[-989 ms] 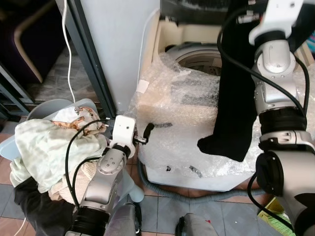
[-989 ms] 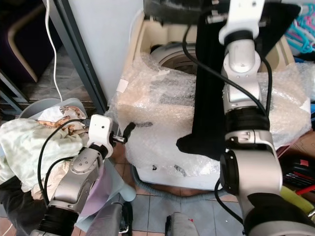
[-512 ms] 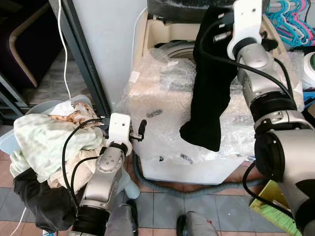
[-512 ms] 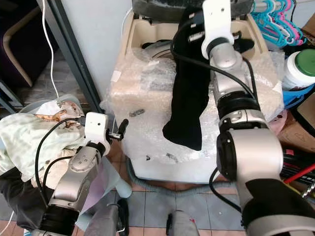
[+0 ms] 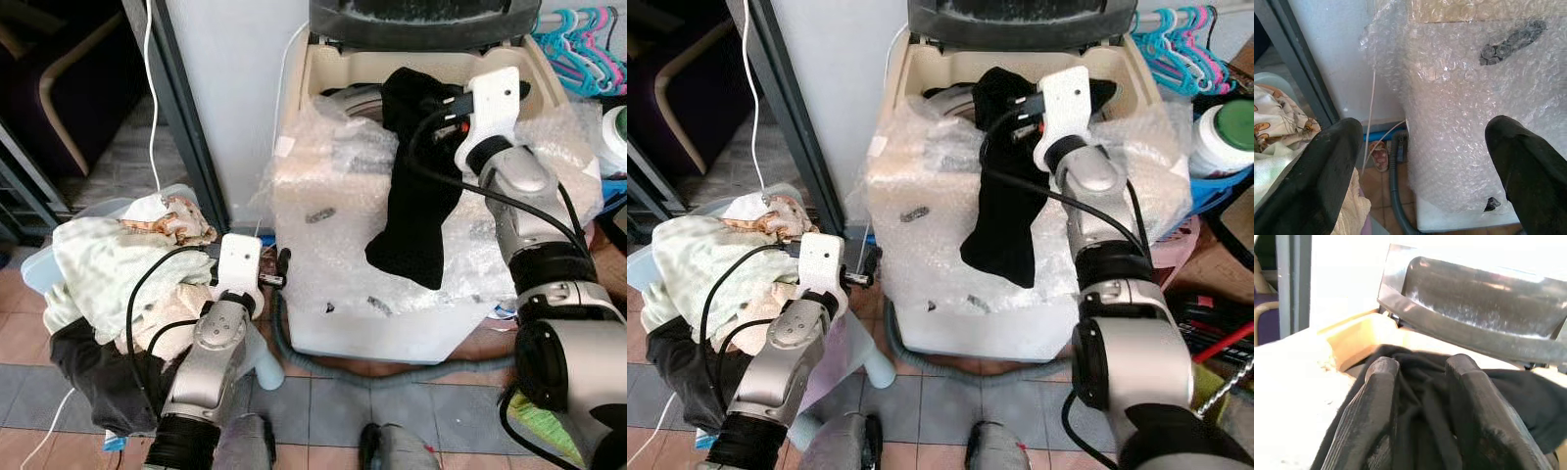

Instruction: Clothes washing

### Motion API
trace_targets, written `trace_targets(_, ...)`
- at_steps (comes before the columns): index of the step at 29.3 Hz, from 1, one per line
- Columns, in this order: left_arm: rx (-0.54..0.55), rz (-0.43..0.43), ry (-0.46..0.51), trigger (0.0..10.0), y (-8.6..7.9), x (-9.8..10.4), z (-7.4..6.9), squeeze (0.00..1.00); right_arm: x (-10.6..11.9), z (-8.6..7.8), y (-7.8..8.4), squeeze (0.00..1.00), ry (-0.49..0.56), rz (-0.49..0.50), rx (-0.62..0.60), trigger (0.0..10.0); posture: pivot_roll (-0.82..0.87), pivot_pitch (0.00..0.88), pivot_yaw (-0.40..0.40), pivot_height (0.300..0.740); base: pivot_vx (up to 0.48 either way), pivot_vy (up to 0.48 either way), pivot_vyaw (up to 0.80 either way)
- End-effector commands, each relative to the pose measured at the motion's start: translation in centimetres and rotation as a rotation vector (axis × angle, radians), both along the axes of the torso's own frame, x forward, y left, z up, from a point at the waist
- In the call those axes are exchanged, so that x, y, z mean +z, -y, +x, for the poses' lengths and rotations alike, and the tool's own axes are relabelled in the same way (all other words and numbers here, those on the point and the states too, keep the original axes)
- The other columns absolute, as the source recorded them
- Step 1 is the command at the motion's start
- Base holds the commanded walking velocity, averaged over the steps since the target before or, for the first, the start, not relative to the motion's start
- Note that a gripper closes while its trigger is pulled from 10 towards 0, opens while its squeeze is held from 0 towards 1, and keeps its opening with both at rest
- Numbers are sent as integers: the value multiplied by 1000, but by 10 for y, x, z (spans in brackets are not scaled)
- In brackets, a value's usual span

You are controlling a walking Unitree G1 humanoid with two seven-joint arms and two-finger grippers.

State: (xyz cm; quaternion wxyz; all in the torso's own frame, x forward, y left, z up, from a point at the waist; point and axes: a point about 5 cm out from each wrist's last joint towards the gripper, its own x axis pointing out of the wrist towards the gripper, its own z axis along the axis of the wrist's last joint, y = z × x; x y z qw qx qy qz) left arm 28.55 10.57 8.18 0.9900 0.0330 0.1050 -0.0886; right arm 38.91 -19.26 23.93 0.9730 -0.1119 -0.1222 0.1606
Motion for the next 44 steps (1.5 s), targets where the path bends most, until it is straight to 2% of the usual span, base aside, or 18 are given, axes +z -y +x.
trace_targets(1, 1, 12, -6, 10000, -2, 0, 0, 0, 6, -7, 12, 1000, 31, 4, 3, 10000, -36, 104, 33, 740, 0, 0, 0)
trace_targets(4, -1, 14, -7, 10000, -2, 0, 0, 0, 4, -20, 21, 1000, 20, 20, 42, 10000, -36, 105, 40, 740, 0, 0, 0)
trace_targets(8, -2, 24, -3, 10000, -3, 0, -1, 0, -8, -41, 21, 1000, -80, -57, 219, 10000, -37, 108, 45, 740, 0, 0, 0)
trace_targets(11, -4, 26, -6, 10000, -3, 0, 0, 0, -20, -49, 19, 1000, -154, -109, 287, 10000, -39, 107, 45, 740, 0, 0, 0)
trace_targets(14, -9, 30, -7, 10000, -2, 0, 0, 0, -27, -48, 19, 1000, -173, -129, 244, 10000, -38, 106, 45, 740, 0, 0, 0)
trace_targets(17, -10, 31, -6, 10000, -1, 0, 1, 0, -39, -42, 18, 1000, -188, -204, 138, 10000, -30, 103, 43, 740, 0, 0, 0)
trace_targets(19, -9, 34, -6, 10000, 0, 0, 1, 0, -47, -37, 15, 980, -205, -207, 46, 10000, -25, 103, 42, 740, 0, 0, 0)
trace_targets(20, -8, 35, -7, 10000, -1, 0, 1, 0, -51, -36, 12, 753, -213, -217, 14, 10000, -25, 103, 42, 740, 0, 0, 0)
trace_targets(21, -7, 36, -7, 10000, -1, 0, 0, 0, -56, -35, 9, 263, -213, -246, -10, 10000, -24, 102, 42, 740, 0, 0, 0)
trace_targets(22, -6, 37, -8, 10000, -1, 0, 0, 0, -59, -34, 7, 157, -210, -277, -27, 10000, -23, 102, 42, 740, 0, 0, 0)
trace_targets(23, -5, 38, -10, 10000, -1, 0, 0, 0, -63, -33, 4, 0, -210, -295, -47, 10000, -21, 102, 43, 740, 0, 0, 0)
trace_targets(25, -4, 43, -16, 10000, -1, -1, 0, 0, -71, -33, -5, 0, -213, -267, -65, 10000, -20, 102, 42, 740, 0, 0, 0)
trace_targets(26, -4, 45, -18, 10000, -1, -1, 0, 0, -74, -32, -9, 0, -212, -260, -80, 3765, -20, 107, 41, 740, 0, 0, 0)
trace_targets(27, -5, 46, -20, 10000, -1, -1, 0, 0, -76, -32, -11, 0, -211, -257, -93, 3765, -20, 107, 41, 740, 0, 0, 0)
trace_targets(28, -5, 47, -21, 10000, -1, -2, 0, 0, -80, -32, -16, 0, -218, -241, -97, 0, -18, 107, 40, 740, 0, 0, 0)
trace_targets(32, -1, 57, -41, 10000, 0, -4, 1, 0, -83, -29, -28, 0, -211, -215, -107, 0, -21, 105, 35, 740, 0, 0, 0)
trace_targets(37, 4, 55, -47, 10000, 1, -5, 1, 0, -71, -20, -21, 0, -167, -148, -187, 0, -24, 100, 28, 740, 0, 0, 0)
trace_targets(44, 7, 53, -52, 10000, 2, -5, 1, 0, -70, -17, -17, 0, -179, -130, -202, 0, -27, 100, 22, 740, 0, 0, 0)
